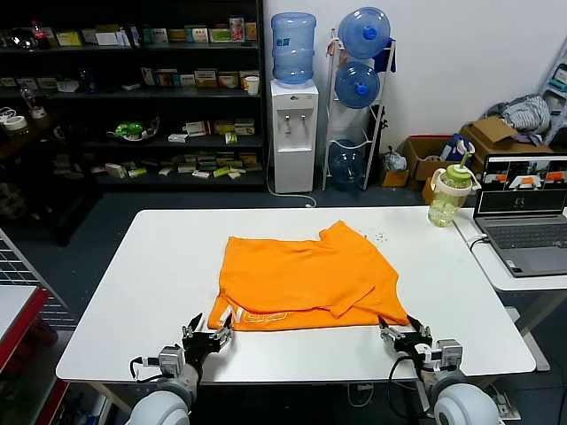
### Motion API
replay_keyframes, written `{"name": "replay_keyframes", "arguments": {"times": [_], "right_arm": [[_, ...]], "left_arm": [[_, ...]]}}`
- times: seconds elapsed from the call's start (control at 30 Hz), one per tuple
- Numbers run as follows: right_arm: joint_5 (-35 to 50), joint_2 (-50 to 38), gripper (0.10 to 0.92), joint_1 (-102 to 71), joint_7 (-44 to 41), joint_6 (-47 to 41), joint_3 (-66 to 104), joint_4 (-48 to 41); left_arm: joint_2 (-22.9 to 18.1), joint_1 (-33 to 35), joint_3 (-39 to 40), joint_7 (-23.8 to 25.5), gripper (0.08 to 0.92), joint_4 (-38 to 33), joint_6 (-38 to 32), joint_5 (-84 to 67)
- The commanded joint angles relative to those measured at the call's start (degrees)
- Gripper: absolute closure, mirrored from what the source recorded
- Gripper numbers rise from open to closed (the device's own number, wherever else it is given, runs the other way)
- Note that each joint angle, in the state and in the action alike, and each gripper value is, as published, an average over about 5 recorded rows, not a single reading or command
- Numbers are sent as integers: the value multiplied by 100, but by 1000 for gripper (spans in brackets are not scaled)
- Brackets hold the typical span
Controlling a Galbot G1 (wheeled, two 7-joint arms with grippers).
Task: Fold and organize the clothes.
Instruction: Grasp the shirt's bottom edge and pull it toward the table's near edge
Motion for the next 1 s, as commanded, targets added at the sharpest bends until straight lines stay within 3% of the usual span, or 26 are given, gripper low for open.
{"name": "replay_keyframes", "arguments": {"times": [0.03,0.57,0.77,1.0], "right_arm": [[27,-27,418,-23,-19,-3,22,-11],[90,-73,870,-100,70,21,88,64],[358,-269,901,-310,160,-8,215,371],[584,-621,901,-1093,265,-57,619,934]], "left_arm": [[-39,-49,35,-4,293,97,8,-23],[-20,33,66,-69,761,31,30,-6],[189,176,-79,-219,903,-346,29,-140],[717,706,-375,-373,911,-893,20,-418]]}}
